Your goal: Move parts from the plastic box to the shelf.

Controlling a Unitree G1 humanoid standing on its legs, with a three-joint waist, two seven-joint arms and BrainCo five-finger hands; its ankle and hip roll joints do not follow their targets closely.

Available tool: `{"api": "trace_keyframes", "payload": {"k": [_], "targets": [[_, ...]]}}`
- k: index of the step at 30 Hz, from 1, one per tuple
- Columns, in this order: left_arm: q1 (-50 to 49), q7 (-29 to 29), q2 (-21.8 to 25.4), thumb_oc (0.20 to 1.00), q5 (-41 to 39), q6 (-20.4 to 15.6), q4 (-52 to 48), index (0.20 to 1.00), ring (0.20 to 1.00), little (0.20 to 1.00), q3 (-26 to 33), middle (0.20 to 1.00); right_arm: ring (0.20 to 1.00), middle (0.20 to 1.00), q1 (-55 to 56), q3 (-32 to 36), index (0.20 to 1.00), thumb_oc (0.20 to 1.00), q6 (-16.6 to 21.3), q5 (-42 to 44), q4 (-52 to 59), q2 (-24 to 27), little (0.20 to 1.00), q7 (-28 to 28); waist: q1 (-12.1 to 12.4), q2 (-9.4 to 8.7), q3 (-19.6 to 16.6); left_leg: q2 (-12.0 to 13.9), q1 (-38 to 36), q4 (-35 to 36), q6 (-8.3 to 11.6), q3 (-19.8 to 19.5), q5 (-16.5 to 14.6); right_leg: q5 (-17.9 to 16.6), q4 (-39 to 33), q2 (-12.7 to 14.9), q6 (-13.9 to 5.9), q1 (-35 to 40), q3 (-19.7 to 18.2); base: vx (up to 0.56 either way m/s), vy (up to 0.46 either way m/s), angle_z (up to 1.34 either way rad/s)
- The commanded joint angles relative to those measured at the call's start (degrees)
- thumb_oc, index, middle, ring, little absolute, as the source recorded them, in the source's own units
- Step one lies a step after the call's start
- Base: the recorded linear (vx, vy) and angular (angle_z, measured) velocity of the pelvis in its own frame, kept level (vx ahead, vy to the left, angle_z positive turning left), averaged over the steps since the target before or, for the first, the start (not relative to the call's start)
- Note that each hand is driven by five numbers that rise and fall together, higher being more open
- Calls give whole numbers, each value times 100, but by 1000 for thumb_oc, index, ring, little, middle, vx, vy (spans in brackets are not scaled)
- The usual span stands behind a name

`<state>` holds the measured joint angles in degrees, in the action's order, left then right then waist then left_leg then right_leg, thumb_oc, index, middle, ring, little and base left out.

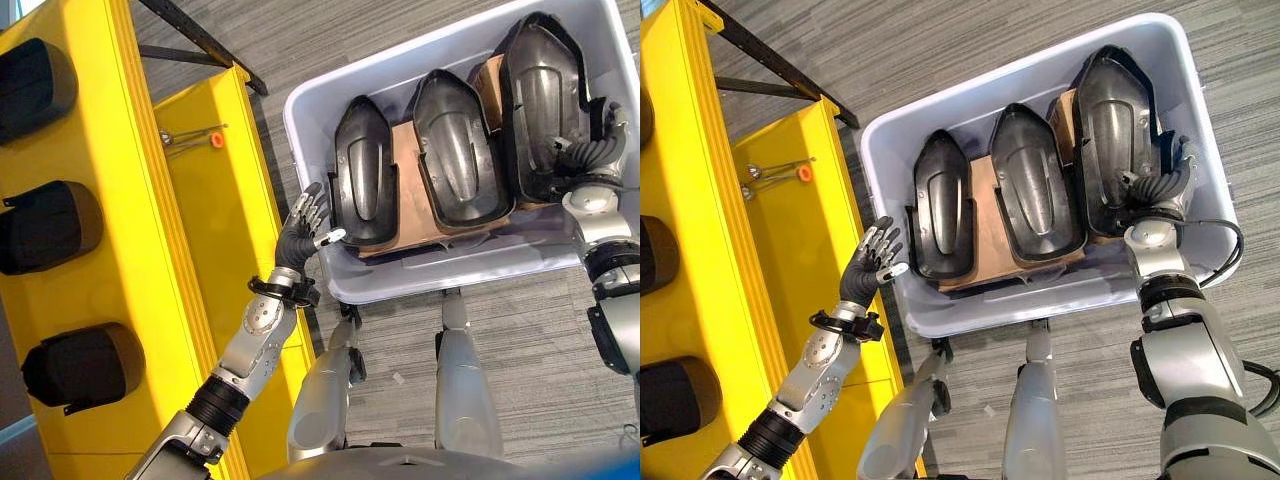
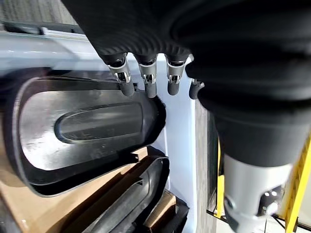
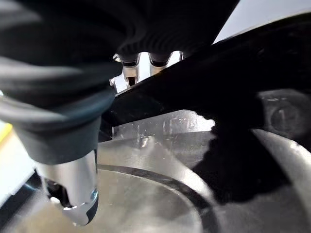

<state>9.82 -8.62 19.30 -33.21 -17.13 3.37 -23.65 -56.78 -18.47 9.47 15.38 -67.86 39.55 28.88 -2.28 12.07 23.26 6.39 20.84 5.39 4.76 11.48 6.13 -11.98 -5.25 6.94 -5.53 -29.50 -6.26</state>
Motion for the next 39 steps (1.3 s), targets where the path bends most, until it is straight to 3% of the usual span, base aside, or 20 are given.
{"api": "trace_keyframes", "payload": {"k": [1, 4, 5, 6, 9, 14, 21, 27, 33, 39], "targets": [[256, 134, 162, 1000, -149, -282, -550, 1000, 1000, 1000, -218, 1000, 1000, 1000, -669, -397, 1000, 1000, -119, 22, -547, 358, 1000, -218, 224, 130, 79, 176, -543, -280, 312, -503, -233, 796, 1249, -70, -86, -430, 94, -12, -2, 5], [336, 164, 135, 1000, -144, -243, -537, 1000, 1000, 1000, -278, 1000, 1000, 1000, -732, -420, 1000, 1000, -268, 79, -968, 318, 1000, -395, 275, 174, 83, 170, -506, -294, 307, -531, -254, 816, 1312, -67, -81, -509, 92, -9, 7, 3], [348, 182, 128, 1000, -139, -238, -545, 1000, 1000, 1000, -275, 1000, 702, 702, -704, -437, 702, 702, -311, 32, -1027, 303, 702, -452, 281, 184, 86, 166, -502, -292, 305, -535, -258, 820, 1320, -67, -81, -521, 93, 0, 0, 0], [348, 182, 127, 1000, -139, -238, -546, 1000, 1000, 1000, -275, 1000, 200, 200, -705, -437, 200, 200, -311, 32, -1028, 303, 200, -452, 281, 185, 85, 166, -501, -292, 305, -536, -258, 820, 1321, -67, -81, -522, 93, 0, 0, 0], [385, 275, 103, 1000, -113, -191, -499, 1000, 1000, 1000, -279, 1000, 200, 200, -603, -707, 200, 200, -473, -348, -1205, 210, 200, -825, 267, 164, 68, 159, -540, -278, 308, -541, -269, 831, 1315, -79, -67, -476, 115, -1, 3, 2], [388, 352, 54, 1000, -150, -177, -483, 1000, 1000, 1000, -245, 1000, 200, 200, -338, -563, 200, 200, -429, -398, -1095, 230, 200, -785, 205, 115, -9, 136, -673, -286, 303, -575, -324, 821, 1251, -46, -77, -282, 156, -5, 6, 3], [295, 400, 121, 1000, -172, -173, -437, 1000, 1000, 1000, -132, 1000, 200, 200, -278, -706, 200, 200, -277, -590, -366, 464, 200, -608, 68, -106, -145, 165, -880, -207, 325, -569, -330, 722, 1044, -36, -101, 34, 232, -1, -6, 3], [144, 485, 264, 1000, -219, -155, -453, 1000, 1000, 1000, 66, 1000, 200, 200, -330, -780, 200, 200, -129, -844, 806, 817, 200, -454, -39, -398, -377, 282, -1133, -128, 345, -530, -334, 653, 802, -58, -120, 413, 303, 14, -41, 4], [-155, 624, 396, 1000, -201, -141, -460, 1000, 1000, 1000, 380, 1000, 200, 200, 304, -224, 200, 200, 44, -1273, 2449, 1184, 200, -277, -141, -590, -689, 420, -1427, -56, 352, -505, -374, 627, 594, -56, -137, 796, 378, 26, -33, 1], [-365, 680, 412, 1000, -135, -135, -428, 1000, 1000, 1000, 563, 1000, 200, 200, 1108, 371, 200, 200, 145, -1554, 3474, 1244, 200, -296, -160, -681, -896, 499, -1598, -45, 346, -509, -406, 643, 522, -66, -145, 1032, 449, 32, -9, 1]]}}
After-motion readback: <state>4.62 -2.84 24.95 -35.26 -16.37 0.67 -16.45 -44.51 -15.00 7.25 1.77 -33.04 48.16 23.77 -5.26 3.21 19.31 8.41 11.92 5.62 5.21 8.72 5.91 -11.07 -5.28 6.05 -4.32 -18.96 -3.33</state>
